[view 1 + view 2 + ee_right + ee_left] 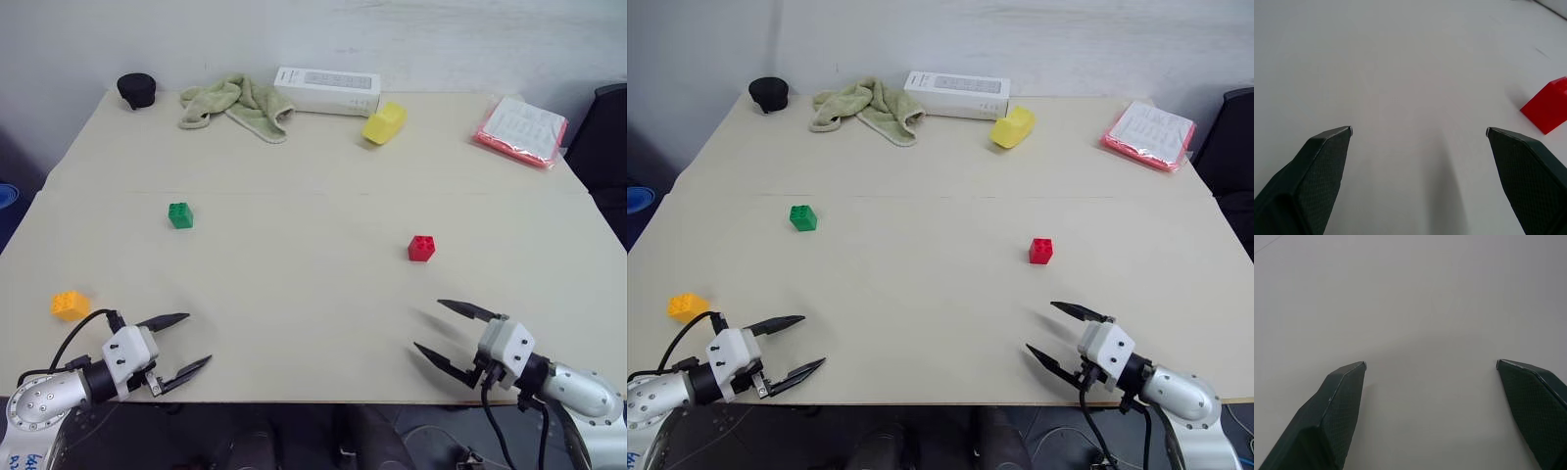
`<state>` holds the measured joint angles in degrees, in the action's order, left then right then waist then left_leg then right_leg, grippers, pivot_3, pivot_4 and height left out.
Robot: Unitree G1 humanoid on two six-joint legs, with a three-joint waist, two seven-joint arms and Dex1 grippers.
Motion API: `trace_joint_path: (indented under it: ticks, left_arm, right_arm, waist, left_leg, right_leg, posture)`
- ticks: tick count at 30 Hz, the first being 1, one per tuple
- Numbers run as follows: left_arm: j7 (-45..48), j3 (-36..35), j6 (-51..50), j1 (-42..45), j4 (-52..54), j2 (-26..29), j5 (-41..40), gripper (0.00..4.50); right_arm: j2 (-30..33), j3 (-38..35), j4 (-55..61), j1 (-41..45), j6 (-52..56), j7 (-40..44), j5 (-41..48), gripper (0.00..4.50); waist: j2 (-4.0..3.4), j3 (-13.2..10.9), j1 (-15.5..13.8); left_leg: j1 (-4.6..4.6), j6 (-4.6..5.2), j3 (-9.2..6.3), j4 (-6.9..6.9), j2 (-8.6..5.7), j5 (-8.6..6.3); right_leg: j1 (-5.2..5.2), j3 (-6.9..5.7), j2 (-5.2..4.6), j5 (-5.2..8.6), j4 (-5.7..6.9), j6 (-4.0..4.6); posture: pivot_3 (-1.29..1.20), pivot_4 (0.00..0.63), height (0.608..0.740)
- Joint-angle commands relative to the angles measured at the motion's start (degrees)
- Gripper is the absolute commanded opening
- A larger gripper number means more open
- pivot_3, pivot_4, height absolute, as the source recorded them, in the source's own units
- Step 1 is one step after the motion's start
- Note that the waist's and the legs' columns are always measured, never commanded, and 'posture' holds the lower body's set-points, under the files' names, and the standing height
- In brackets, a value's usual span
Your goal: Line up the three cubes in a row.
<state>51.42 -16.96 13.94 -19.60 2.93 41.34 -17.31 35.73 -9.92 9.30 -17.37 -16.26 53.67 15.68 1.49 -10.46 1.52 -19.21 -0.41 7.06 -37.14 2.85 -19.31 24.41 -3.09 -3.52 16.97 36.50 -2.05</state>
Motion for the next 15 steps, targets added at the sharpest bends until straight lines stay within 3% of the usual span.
trace_joint_path:
  ticks: [1,5,8,15]
  left_arm:
    - [-0.50,-0.60,0.10,-0.71,-0.38,0.26,1.34,4.49]
    - [0.88,0.11,-6.66,1.44,2.60,0.04,-4.57,4.49]
    - [3.92,3.24,-16.85,4.86,9.79,0.74,-12.82,4.49]
    - [3.06,10.46,-21.01,15.19,10.86,-3.95,-11.61,4.49]
  right_arm:
    - [0.29,-1.53,2.38,-1.02,-1.44,-0.34,1.41,4.50]
    - [-2.20,-2.74,4.22,-1.65,-0.18,-4.49,2.36,4.50]
    - [-6.65,-9.14,8.63,-6.63,2.62,-13.00,3.56,4.50]
    - [-15.84,-17.21,13.07,-15.51,7.25,-24.94,5.07,4.50]
  waist:
    - [0.00,0.00,0.11]
    - [0.00,0.00,0.01]
    - [-0.01,0.00,-0.58]
    - [-0.01,0.04,-1.35]
  left_leg:
    - [0.01,0.00,0.01,-0.01,0.00,0.00]
    - [0.03,0.00,0.02,-0.03,-0.01,0.01]
    - [-0.02,-0.04,-0.02,-0.02,0.00,0.01]
    - [-0.05,-0.13,-0.05,-0.02,-0.02,0.00]
  right_leg:
    - [0.00,0.00,0.00,0.00,0.00,0.00]
    - [-0.02,0.01,0.01,0.00,0.03,0.00]
    - [0.01,0.00,0.01,0.00,0.04,0.00]
    - [-0.01,0.03,0.00,0.01,0.02,0.01]
  posture:
    - [0.00,0.150,0.740]
    - [0.00,0.150,0.740]
    - [0.00,0.150,0.740]
    - [0.00,0.150,0.740]
